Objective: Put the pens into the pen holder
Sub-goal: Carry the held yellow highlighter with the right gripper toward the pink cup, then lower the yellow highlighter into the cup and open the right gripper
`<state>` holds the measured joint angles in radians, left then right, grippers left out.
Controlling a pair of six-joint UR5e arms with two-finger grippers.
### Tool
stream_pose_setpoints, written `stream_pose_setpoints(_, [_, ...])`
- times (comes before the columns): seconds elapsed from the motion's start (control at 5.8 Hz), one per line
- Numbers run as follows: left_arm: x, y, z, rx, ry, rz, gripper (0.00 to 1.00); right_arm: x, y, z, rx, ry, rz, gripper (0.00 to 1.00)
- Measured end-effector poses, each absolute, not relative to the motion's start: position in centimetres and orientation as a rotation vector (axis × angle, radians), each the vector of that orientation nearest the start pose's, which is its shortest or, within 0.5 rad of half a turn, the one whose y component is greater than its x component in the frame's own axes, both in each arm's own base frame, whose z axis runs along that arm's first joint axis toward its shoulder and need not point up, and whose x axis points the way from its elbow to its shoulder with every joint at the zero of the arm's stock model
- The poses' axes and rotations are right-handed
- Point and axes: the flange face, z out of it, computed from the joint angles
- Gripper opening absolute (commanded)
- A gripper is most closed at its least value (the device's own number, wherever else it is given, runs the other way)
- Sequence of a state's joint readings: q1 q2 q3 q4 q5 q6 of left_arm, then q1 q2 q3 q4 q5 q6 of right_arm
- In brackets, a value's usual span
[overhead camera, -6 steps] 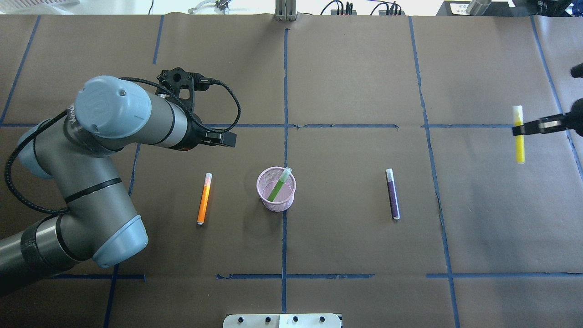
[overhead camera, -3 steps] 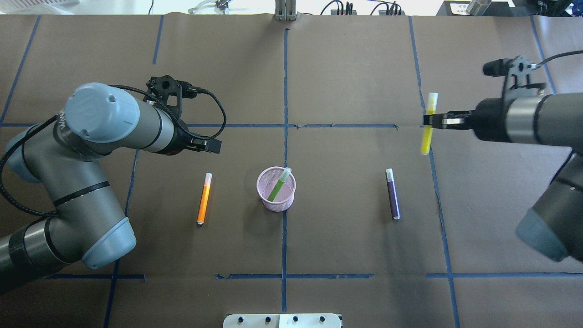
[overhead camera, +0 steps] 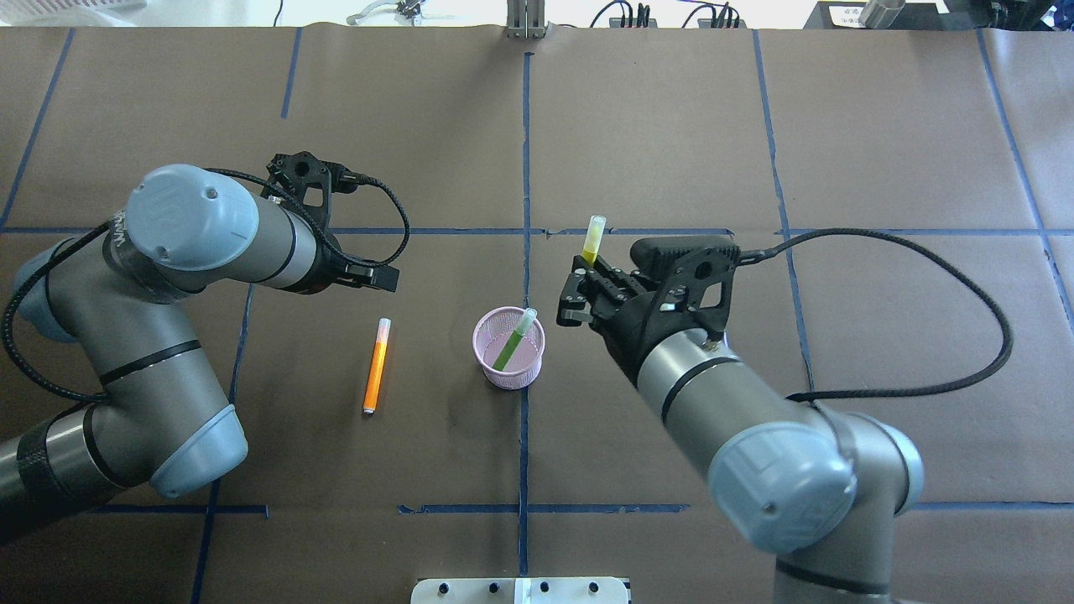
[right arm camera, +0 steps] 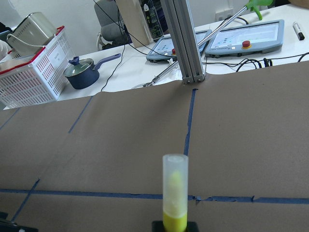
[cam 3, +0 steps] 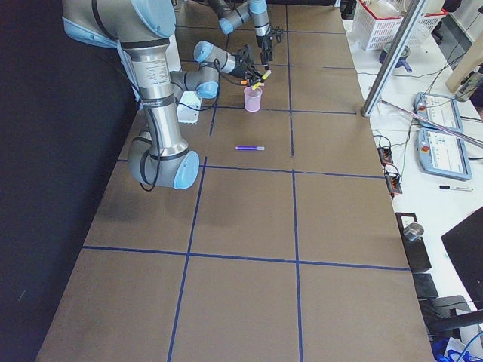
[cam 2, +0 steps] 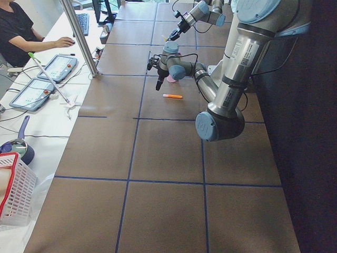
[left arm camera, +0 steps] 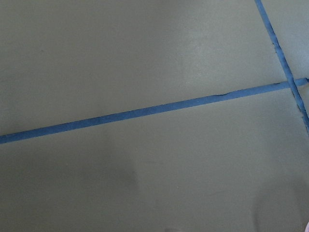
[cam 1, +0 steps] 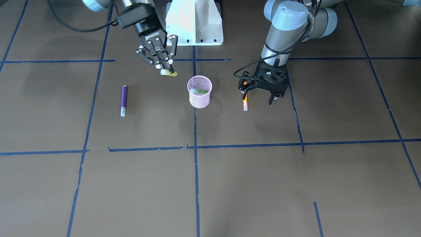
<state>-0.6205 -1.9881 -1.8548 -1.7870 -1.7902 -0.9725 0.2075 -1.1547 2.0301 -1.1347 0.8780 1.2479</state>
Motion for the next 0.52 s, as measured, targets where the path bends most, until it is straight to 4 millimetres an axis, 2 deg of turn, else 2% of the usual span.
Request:
stream_pose_setpoints(0.17, [43.2,-44.5,27.8,0.356,0.866,0.081,0.99,-49.7,-28.9,16.6,0.920,-1.030,0.408,0.00])
stream_pose_setpoints(0.52, [43.3,-44.4,27.7,0.356,0.868,0.083,0.99,-54.3,-28.7,16.0,0.907,-1.027,0.462,0.00])
